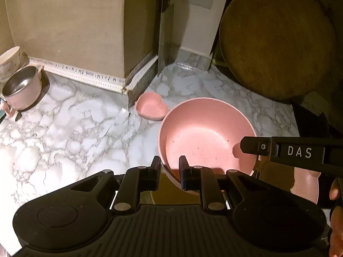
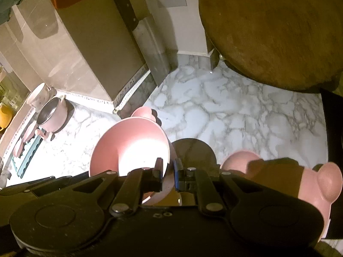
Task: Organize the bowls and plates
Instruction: 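Lift and carry the pink bowl toward the cream bowl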
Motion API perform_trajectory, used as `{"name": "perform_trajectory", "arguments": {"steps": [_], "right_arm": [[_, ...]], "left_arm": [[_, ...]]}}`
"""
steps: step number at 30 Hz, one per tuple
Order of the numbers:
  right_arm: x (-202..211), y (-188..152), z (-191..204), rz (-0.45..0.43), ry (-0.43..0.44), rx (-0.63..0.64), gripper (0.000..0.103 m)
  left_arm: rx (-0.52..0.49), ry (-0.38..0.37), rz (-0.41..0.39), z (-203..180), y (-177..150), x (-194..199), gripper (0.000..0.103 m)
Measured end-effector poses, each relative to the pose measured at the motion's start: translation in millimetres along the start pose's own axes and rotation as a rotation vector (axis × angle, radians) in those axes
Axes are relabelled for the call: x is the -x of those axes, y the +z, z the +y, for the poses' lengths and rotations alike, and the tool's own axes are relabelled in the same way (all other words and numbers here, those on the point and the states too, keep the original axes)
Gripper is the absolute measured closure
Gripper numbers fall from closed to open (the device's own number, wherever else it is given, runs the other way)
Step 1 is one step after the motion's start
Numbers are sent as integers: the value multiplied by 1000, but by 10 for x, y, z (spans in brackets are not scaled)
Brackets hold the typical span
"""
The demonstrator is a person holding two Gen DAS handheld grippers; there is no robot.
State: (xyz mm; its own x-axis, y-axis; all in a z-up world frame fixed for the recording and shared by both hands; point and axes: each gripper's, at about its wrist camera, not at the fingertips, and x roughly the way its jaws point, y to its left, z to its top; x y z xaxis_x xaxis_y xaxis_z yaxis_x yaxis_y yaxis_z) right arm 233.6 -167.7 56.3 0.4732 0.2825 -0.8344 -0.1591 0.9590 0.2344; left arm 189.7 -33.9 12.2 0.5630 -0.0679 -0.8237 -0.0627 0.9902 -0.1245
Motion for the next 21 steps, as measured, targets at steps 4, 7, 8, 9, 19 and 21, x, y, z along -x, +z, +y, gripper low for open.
{"name": "perform_trajectory", "arguments": {"steps": [4, 7, 8, 9, 19, 21], "right_arm": [[-16, -97, 7, 15, 3, -10, 94], [-45, -157, 12, 29, 5, -19, 94], [-55, -176, 15, 34, 7, -20, 94], [-62, -195, 16, 38, 8, -22, 94], [-137, -310, -9, 67, 7, -40, 94], [-161, -317, -9, 71, 7, -43, 94]], "left_arm": [[1, 1, 14, 27, -60, 7, 86], [1, 3, 25, 43, -107, 5, 86], [3, 4, 31, 49, -121, 3, 86], [3, 3, 37, 57, -136, -1, 86], [4, 2, 65, 83, -204, -70, 86], [5, 3, 71, 86, -209, -84, 86]]}}
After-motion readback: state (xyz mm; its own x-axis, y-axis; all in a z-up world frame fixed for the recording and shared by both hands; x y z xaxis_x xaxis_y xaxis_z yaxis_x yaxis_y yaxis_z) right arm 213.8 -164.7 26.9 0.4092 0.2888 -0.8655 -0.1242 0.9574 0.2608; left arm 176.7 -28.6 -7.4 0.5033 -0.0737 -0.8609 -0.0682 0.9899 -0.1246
